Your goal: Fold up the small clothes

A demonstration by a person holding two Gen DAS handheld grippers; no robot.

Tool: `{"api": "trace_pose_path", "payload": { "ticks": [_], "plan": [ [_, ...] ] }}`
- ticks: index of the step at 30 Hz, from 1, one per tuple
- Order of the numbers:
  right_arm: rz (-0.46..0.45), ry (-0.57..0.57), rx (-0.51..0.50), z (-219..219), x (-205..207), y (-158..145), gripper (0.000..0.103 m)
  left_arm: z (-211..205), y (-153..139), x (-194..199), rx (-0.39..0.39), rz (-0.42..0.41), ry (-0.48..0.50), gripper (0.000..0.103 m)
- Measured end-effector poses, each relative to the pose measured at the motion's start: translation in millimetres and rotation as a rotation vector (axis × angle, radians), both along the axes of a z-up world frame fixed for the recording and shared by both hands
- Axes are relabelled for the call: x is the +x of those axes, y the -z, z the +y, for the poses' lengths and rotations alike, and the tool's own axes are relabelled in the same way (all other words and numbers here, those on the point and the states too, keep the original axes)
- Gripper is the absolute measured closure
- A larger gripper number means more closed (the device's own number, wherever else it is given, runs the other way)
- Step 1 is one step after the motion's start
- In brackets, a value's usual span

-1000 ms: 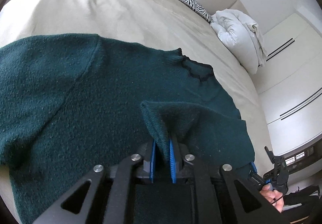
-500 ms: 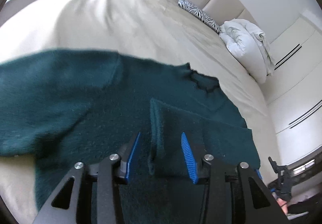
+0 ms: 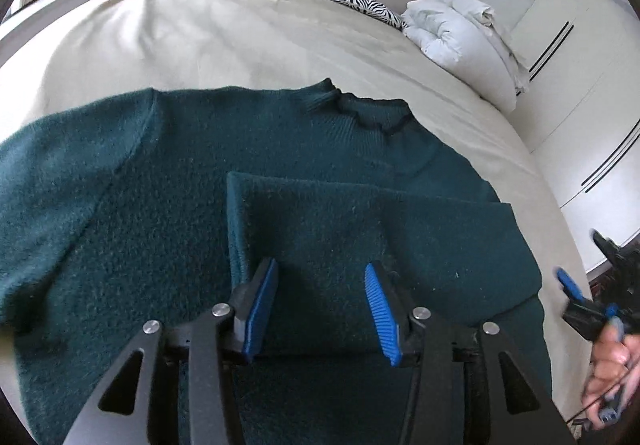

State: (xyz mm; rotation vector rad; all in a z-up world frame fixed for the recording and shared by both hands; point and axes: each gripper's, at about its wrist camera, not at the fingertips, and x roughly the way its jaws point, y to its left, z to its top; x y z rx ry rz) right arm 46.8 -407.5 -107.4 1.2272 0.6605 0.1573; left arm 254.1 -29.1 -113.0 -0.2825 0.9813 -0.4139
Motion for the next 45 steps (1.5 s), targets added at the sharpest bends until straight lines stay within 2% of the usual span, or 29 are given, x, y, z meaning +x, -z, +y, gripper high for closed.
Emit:
{"api": "trace_pose_path", "payload": {
  "ticks": [3,5,8,11,13,17,22,24,28,32,36,40,44,45],
  "plan": [
    [0.086,-0.043,-0.013,0,34,24,0.039,0,1,2,0.006,-0.002,0.018,0.055],
    [0.148,-0.074,-0.002,-7,53,41,0.044,3,5,1,-0.015,-0.017,0.030,0.055],
    [0.121,-0.056,0.066,-20,57,41,0.043,13,10,0,-0.096,-0.040,0.033,0.056],
    [0.102,-0.042,0.002,-31,63,27,0.040,22,16,4,-0.156,-0.028,0.014,0.063],
    [0.107,-0.051,0.000,-36,74,25,0.036,23,18,4,-0.166,-0.025,0.006,0.068],
    [0.122,-0.050,0.020,-44,100,32,0.036,28,22,5,-0.193,-0.018,-0.011,0.076],
    [0.080,0.007,0.115,-66,112,48,0.037,29,24,4,-0.201,-0.020,-0.020,0.079],
    [0.050,0.005,0.119,-68,105,48,0.037,30,24,3,-0.201,-0.024,-0.019,0.080],
    [0.066,-0.055,0.032,-59,84,41,0.037,31,24,2,-0.200,-0.027,-0.019,0.079],
    [0.070,-0.087,0.042,-50,56,38,0.037,32,26,0,-0.204,-0.029,-0.019,0.080],
    [0.072,-0.099,0.016,-50,14,34,0.037,33,26,-2,-0.207,-0.034,-0.019,0.079],
    [0.053,-0.055,-0.011,-45,-39,18,0.035,36,25,-3,-0.227,-0.033,-0.021,0.079],
    [0.016,-0.072,-0.037,-8,-89,6,0.035,50,19,-5,-0.294,0.007,-0.046,0.078],
    [0.005,-0.084,-0.053,1,-98,5,0.035,55,15,-9,-0.310,0.019,-0.063,0.073]
  ]
}}
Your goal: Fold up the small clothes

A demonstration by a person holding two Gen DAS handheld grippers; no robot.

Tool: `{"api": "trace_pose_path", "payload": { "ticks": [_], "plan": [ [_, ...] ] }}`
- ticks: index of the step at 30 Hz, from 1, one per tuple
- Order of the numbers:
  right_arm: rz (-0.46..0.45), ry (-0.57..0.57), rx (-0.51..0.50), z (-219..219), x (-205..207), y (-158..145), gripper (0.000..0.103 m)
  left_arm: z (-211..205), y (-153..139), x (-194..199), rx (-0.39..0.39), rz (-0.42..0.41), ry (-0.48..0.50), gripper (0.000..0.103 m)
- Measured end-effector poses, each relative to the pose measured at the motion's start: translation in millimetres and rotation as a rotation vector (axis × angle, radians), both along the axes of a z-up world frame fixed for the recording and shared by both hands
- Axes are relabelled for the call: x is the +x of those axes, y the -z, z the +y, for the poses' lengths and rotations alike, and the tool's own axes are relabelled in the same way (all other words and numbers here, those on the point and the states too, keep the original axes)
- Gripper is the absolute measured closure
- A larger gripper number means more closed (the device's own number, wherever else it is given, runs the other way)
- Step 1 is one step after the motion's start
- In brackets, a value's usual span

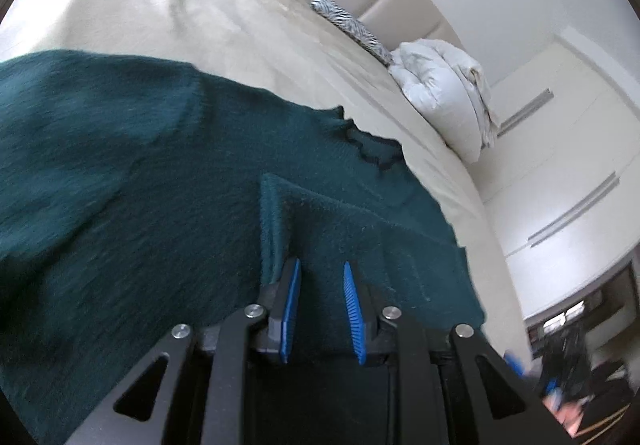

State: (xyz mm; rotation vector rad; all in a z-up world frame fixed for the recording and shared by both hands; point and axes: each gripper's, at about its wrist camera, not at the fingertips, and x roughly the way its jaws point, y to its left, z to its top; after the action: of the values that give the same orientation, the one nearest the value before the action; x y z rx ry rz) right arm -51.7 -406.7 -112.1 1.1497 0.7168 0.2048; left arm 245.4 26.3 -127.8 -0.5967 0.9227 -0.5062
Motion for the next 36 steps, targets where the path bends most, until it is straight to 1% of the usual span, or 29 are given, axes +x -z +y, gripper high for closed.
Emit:
{"api": "trace_pose_path", "payload": {
  "ticks": [1,3,4,6,8,10,11,13,14,16,17,18,20,21,23,24,26,27,28,29,30,31,32,33,34,35,36],
  "plan": [
    [-0.015,-0.014,-0.012,13,-12,-1,0.035,9,-7,-7,-0.033,0.002,-0.020,0.063],
    [-0.009,-0.053,-0.017,37,-25,0,0.035,25,-22,-22,-0.062,-0.019,-0.050,0.054],
    [-0.001,-0.072,-0.028,49,-28,2,0.035,33,-29,-29,-0.074,-0.033,-0.063,0.053],
    [0.007,-0.103,-0.053,74,-28,2,0.035,61,-41,-47,-0.110,-0.047,-0.106,0.053],
    [0.010,-0.146,-0.046,97,-25,4,0.035,99,-47,-66,-0.137,-0.054,-0.175,0.053],
    [0.011,-0.189,-0.052,119,-20,-1,0.035,139,-50,-83,-0.156,-0.053,-0.267,0.052],
    [0.004,-0.202,-0.053,123,-19,-4,0.035,170,-48,-96,-0.175,-0.045,-0.340,0.052],
    [-0.023,-0.239,-0.049,141,-13,-14,0.035,219,-40,-117,-0.203,-0.016,-0.475,0.047],
    [-0.030,-0.249,-0.051,150,-9,-17,0.035,238,-35,-125,-0.210,0.001,-0.533,0.047],
    [-0.049,-0.280,-0.054,174,10,-27,0.035,282,-24,-149,-0.263,0.030,-0.663,0.047],
    [-0.055,-0.290,-0.053,183,12,-28,0.035,303,-18,-162,-0.290,0.054,-0.736,0.047],
    [-0.062,-0.304,-0.051,190,14,-32,0.035,315,-14,-171,-0.308,0.068,-0.786,0.047],
    [-0.070,-0.322,-0.049,205,23,-37,0.035,339,-5,-193,-0.382,0.085,-0.899,0.045],
    [-0.069,-0.326,-0.046,206,29,-41,0.035,344,-1,-199,-0.405,0.097,-0.936,0.040],
    [-0.067,-0.333,-0.038,208,27,-43,0.035,353,8,-205,-0.467,0.115,-0.994,0.041],
    [-0.066,-0.333,-0.037,210,26,-42,0.035,356,11,-204,-0.483,0.120,-1.011,0.041],
    [-0.062,-0.326,-0.035,212,27,-42,0.035,362,17,-199,-0.511,0.123,-1.046,0.043],
    [-0.062,-0.323,-0.034,218,40,-40,0.035,365,20,-196,-0.533,0.121,-1.067,0.050],
    [-0.064,-0.318,-0.033,218,39,-40,0.035,370,25,-190,-0.566,0.131,-1.093,0.058],
    [-0.065,-0.315,-0.033,216,42,-37,0.035,373,28,-186,-0.578,0.137,-1.100,0.062],
    [-0.066,-0.309,-0.036,214,40,-38,0.035,376,31,-180,-0.584,0.142,-1.104,0.071],
    [-0.067,-0.305,-0.036,211,41,-37,0.035,384,35,-177,-0.590,0.150,-1.106,0.084],
    [-0.068,-0.302,-0.035,209,44,-36,0.035,388,40,-172,-0.601,0.171,-1.115,0.090],
    [-0.068,-0.295,-0.035,205,42,-35,0.035,394,43,-172,-0.614,0.179,-1.123,0.093],
    [-0.068,-0.289,-0.035,202,42,-35,0.035,395,42,-171,-0.622,0.183,-1.134,0.093],
    [-0.069,-0.281,-0.032,199,43,-33,0.035,393,39,-167,-0.603,0.181,-1.138,0.094],
    [-0.070,-0.273,-0.028,196,42,-32,0.035,391,31,-165,-0.561,0.171,-1.140,0.094]
  ]
}}
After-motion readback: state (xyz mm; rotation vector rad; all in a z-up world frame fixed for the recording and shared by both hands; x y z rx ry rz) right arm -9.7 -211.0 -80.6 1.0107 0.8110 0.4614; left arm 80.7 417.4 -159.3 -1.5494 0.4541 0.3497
